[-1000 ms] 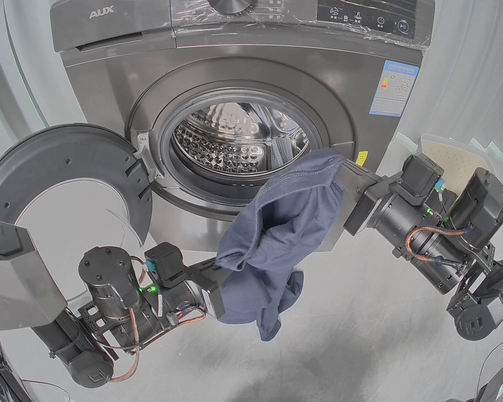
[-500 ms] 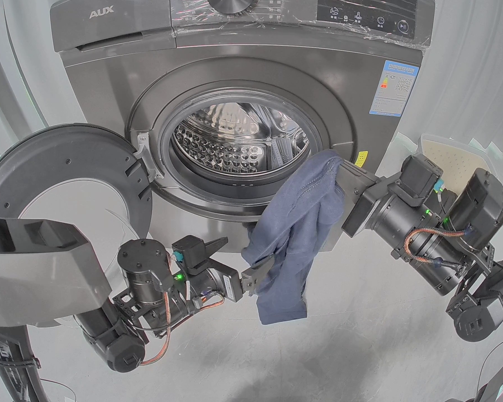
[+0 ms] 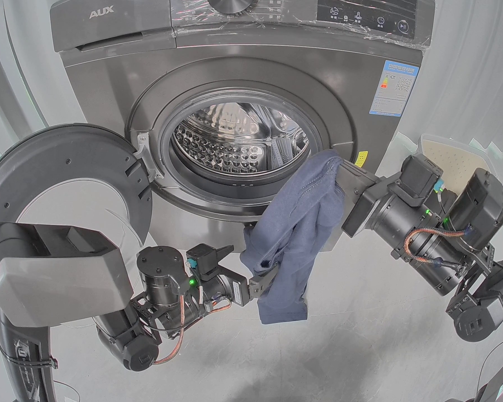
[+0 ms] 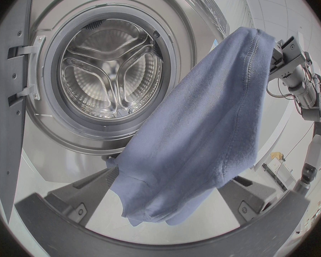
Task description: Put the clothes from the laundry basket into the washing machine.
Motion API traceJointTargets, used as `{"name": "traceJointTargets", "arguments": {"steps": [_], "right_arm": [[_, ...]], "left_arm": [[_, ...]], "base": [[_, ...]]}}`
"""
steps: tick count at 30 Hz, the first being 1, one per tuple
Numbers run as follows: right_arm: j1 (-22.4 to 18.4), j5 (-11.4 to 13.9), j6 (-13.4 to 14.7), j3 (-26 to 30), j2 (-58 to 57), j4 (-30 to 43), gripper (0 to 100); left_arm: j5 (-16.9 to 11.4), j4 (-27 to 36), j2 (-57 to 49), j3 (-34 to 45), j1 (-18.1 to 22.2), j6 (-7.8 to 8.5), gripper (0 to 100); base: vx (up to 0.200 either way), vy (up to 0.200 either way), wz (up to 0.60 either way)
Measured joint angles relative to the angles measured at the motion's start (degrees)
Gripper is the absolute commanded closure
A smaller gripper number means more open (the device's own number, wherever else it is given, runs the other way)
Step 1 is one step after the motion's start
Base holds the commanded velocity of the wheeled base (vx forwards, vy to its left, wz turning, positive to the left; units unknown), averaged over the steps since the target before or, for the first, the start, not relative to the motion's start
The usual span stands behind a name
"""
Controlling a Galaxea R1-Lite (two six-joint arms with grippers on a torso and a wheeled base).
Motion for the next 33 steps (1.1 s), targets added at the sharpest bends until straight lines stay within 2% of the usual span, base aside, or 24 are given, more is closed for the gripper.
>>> {"name": "traceJointTargets", "arguments": {"steps": [1, 2, 20, 29, 33], "right_arm": [[0.0, 0.0, 0.0, 0.0, 0.0, 0.0, 100], [0.0, 0.0, 0.0, 0.1, 0.0, 0.0, 100], [-0.2, 0.0, 0.0, 0.5, 0.0, -0.2, 100], [-0.4, 0.1, 0.0, 1.4, 0.5, -0.2, 100], [-0.3, 0.1, 0.0, 1.9, 0.7, -0.2, 100]], "left_arm": [[0.0, 0.0, 0.1, -0.3, 0.1, 0.09, 0], [0.1, 0.0, 0.2, -0.6, 0.2, 0.12, 100], [-0.2, -0.1, -0.6, -2.2, 1.4, -0.38, 100], [-0.7, 0.0, -11.0, 8.5, 3.8, -0.33, 100], [-1.6, 0.0, -17.1, 10.8, 5.6, -0.46, 100]], "base": [[0.0, 0.0, 0.0], [0.0, 0.0, 0.0], [0.0, 0.0, 0.0], [0.0, 0.0, 0.0], [0.0, 0.0, 0.0]]}}
